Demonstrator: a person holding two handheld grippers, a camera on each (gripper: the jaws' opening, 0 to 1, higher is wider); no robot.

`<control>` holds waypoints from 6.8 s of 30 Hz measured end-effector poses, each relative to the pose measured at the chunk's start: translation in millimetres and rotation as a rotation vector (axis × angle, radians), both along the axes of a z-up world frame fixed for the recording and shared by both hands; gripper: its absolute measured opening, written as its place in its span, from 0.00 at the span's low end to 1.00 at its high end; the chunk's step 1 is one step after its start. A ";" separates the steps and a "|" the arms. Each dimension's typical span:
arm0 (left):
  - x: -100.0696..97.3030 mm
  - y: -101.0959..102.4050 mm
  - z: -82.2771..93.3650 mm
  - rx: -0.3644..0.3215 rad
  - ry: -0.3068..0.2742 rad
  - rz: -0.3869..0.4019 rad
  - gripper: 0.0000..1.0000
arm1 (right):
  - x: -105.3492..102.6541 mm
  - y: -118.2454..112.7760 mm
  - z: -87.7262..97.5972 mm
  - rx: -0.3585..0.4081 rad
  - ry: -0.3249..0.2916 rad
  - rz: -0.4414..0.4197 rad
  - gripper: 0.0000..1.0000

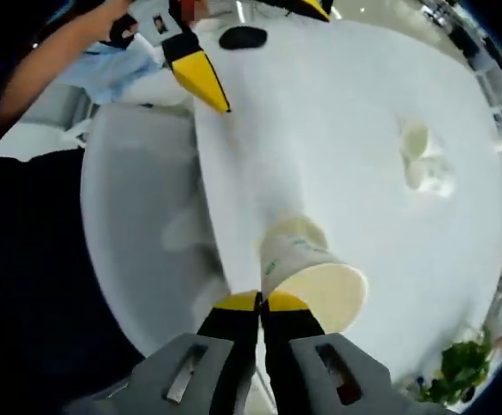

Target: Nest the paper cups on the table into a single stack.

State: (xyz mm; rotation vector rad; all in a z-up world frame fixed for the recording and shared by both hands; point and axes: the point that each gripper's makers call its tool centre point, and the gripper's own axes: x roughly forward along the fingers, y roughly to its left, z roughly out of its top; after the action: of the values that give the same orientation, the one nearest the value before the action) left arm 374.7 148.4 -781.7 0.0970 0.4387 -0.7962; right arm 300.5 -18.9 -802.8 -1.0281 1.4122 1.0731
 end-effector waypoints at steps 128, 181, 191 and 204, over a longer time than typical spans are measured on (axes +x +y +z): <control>-9.4 10.4 -4.2 -0.020 -0.004 0.063 0.98 | 68.5 -154.0 31.8 1.074 -0.621 -0.523 1.00; 110.9 -92.3 -11.8 0.053 0.168 -0.029 0.98 | 57.5 -162.6 21.7 1.107 -0.634 -0.631 1.00; 147.0 -116.6 -6.6 0.099 0.242 -0.035 0.98 | 58.4 -162.2 20.3 1.121 -0.626 -0.643 1.00; 180.6 -134.0 -11.7 0.140 0.327 -0.014 0.96 | 58.6 -167.7 18.1 1.124 -0.617 -0.657 1.00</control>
State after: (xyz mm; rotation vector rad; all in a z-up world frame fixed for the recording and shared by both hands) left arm 555.3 14.4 -793.3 0.1002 0.8043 -0.7970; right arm 359.0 -186.6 -784.7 -0.0087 0.4012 0.7460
